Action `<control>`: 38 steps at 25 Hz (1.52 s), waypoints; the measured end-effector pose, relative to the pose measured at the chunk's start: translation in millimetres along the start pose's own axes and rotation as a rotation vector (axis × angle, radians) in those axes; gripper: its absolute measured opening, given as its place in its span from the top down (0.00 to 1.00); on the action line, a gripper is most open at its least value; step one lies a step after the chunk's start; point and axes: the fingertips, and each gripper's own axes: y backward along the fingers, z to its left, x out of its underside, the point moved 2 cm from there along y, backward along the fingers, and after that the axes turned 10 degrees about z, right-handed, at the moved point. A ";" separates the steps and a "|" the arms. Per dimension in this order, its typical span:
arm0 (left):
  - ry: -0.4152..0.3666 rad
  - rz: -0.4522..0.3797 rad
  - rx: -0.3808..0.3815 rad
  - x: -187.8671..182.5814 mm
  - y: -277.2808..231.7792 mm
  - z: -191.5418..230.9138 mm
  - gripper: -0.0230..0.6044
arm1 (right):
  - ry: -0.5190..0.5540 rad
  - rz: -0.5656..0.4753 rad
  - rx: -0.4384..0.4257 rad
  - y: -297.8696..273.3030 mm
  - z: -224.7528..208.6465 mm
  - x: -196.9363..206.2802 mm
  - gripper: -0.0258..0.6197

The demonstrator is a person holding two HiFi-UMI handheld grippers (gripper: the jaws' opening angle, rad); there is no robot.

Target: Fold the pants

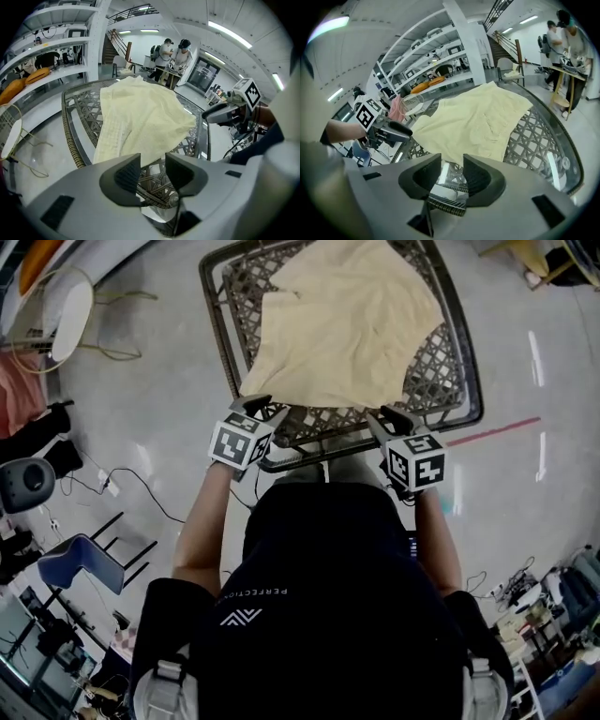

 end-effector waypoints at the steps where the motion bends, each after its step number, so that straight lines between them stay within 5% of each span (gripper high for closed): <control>1: 0.001 0.007 0.005 -2.1 -1.6 0.8 0.70 | 0.028 0.012 -0.006 -3.3 -1.2 -1.8 0.74; 10: -0.156 0.111 -0.012 0.0 -17.1 1.4 0.67 | 0.331 0.167 0.001 -30.4 -8.5 -9.0 0.71; 16: -0.117 0.141 0.010 1.7 -26.7 7.6 0.57 | 0.444 0.277 0.002 -47.3 -16.6 -3.8 0.67; 24: -0.107 0.170 -0.007 -6.5 -33.9 21.7 0.53 | 0.459 0.333 0.010 -62.6 -28.6 -3.5 0.67; 34: -0.124 0.174 -0.117 -14.8 -18.1 52.3 0.54 | 0.439 0.337 -0.024 -52.4 -40.9 -7.3 0.67; 38: -0.142 0.191 -0.092 -16.7 -21.7 53.9 0.54 | 0.409 0.335 -0.057 -47.7 -45.6 -9.1 0.67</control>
